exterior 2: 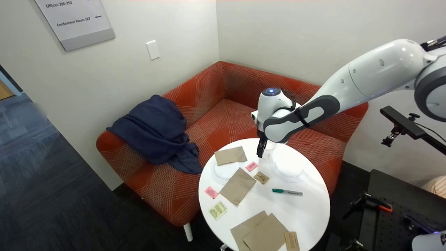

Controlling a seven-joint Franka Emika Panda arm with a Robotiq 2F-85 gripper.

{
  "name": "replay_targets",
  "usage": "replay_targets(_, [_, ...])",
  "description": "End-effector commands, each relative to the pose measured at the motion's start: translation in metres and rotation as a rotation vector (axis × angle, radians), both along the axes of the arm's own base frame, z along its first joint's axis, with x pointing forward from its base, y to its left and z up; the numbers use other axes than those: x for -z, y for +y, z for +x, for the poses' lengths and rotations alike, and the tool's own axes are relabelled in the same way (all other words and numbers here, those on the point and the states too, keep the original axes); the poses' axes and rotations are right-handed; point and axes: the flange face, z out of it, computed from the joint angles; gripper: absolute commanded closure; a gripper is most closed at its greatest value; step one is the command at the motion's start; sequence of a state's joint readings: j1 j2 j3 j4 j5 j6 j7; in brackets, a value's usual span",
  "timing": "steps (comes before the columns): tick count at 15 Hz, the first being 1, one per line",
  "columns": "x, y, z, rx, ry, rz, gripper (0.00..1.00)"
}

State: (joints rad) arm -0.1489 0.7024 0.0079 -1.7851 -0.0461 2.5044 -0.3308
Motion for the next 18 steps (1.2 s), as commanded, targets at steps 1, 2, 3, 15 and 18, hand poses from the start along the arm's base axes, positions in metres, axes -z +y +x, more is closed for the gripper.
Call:
replay_targets(1, [0.005, -0.004, 0.01, 0.002, 0.011, 0.014, 0.34])
replay_targets(2, [0.007, -0.004, 0.01, 0.002, 0.013, 0.013, 0.42])
replay_targets(3, [0.008, -0.004, 0.01, 0.002, 0.015, 0.013, 0.51])
replay_targets(15, [-0.009, -0.019, -0.011, 0.022, 0.001, 0.001, 0.99])
replay_targets(18, [-0.03, -0.019, -0.027, 0.033, -0.015, -0.023, 0.99])
